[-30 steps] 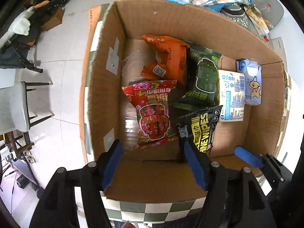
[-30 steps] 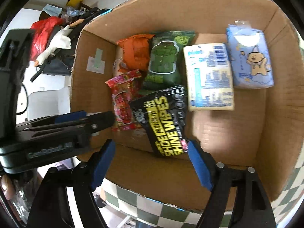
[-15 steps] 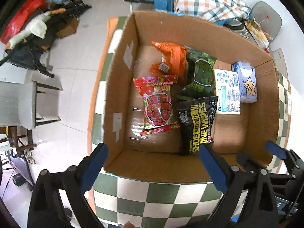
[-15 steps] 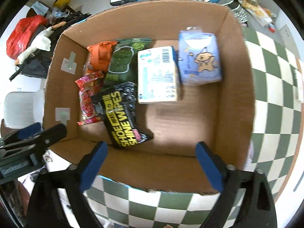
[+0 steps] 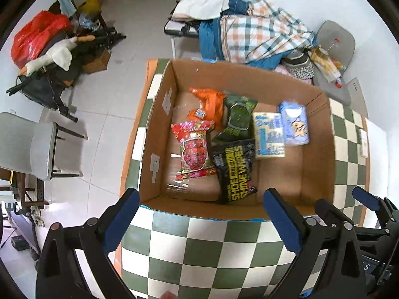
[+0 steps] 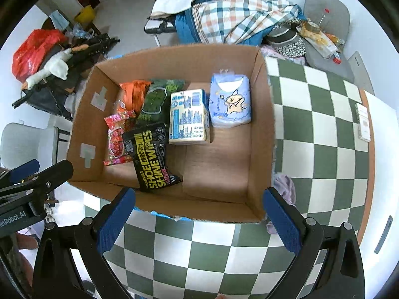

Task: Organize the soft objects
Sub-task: 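Grasp the lavender cloth with the left tool while the right tool grasps the white printed box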

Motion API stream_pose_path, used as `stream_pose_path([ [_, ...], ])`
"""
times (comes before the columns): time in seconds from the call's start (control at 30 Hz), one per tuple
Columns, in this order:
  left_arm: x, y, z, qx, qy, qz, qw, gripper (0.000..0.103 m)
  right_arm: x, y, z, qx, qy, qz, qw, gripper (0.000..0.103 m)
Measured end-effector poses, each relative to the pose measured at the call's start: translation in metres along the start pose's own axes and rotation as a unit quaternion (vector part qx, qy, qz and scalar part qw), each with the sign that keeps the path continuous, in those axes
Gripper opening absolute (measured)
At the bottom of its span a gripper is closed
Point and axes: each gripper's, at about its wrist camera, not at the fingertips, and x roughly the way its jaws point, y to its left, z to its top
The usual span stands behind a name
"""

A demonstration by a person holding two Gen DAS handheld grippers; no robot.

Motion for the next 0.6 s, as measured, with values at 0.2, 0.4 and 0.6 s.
stream_pose_path([
  [0.2,-0.036,-0.029,-0.001,0.009,-0.030,-0.008,0.9995,0.101,-0.035,-0.019,-0.003,0.013,-0.026,0.026,0.999,0.103],
  [0.4,-0.040,-0.109,-0.018,0.016,-0.008,-0.079,0.9967,0.101,-0.069,-0.096,-0.014,0.074,-0.044,0.048,0.995,0.103],
  [0.6,0.010,-0.218,-0.045,0.081,0.054,-0.087,0.9914,0.101,-0.078,-0.217,-0.040,0.147,-0.032,-0.001,0.989,0.103],
])
